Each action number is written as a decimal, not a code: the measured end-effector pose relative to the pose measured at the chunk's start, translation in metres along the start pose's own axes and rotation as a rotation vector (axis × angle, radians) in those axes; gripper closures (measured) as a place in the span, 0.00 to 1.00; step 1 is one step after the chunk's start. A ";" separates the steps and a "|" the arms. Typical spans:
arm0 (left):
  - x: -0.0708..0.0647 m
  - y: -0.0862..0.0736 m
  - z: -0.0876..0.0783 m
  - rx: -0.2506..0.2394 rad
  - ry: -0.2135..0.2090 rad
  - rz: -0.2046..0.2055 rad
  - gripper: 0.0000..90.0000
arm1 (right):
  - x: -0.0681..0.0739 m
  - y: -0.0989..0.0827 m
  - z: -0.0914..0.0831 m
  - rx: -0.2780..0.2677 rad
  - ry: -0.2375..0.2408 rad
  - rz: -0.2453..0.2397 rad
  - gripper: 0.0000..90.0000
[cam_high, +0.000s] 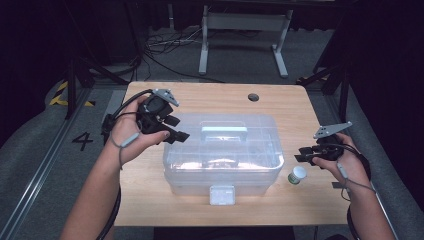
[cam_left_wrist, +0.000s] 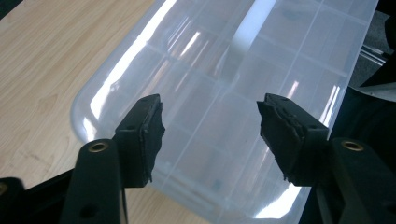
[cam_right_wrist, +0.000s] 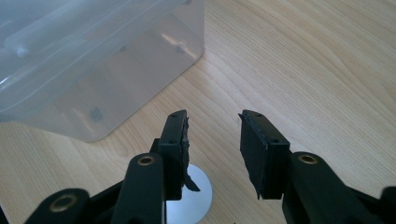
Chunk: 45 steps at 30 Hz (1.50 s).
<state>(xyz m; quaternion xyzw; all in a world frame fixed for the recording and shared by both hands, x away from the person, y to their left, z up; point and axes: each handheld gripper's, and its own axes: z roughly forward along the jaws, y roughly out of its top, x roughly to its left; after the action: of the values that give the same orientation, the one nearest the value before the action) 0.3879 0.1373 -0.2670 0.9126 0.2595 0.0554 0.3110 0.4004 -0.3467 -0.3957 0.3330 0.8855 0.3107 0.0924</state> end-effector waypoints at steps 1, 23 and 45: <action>-0.001 0.003 0.003 -0.001 0.003 0.003 0.40 | 0.000 0.000 0.000 0.000 0.000 0.001 0.70; 0.002 0.035 0.058 0.051 -0.078 0.083 0.48 | 0.008 -0.011 -0.009 -0.019 0.006 0.030 0.69; -0.012 0.042 0.065 0.130 -0.018 0.179 0.82 | 0.015 -0.009 -0.009 -0.015 0.019 -0.001 0.69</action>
<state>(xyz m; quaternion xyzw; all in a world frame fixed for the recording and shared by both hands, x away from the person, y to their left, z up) 0.4129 0.0674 -0.2935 0.9508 0.1772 0.0578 0.2473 0.3814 -0.3463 -0.3935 0.3290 0.8840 0.3206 0.0865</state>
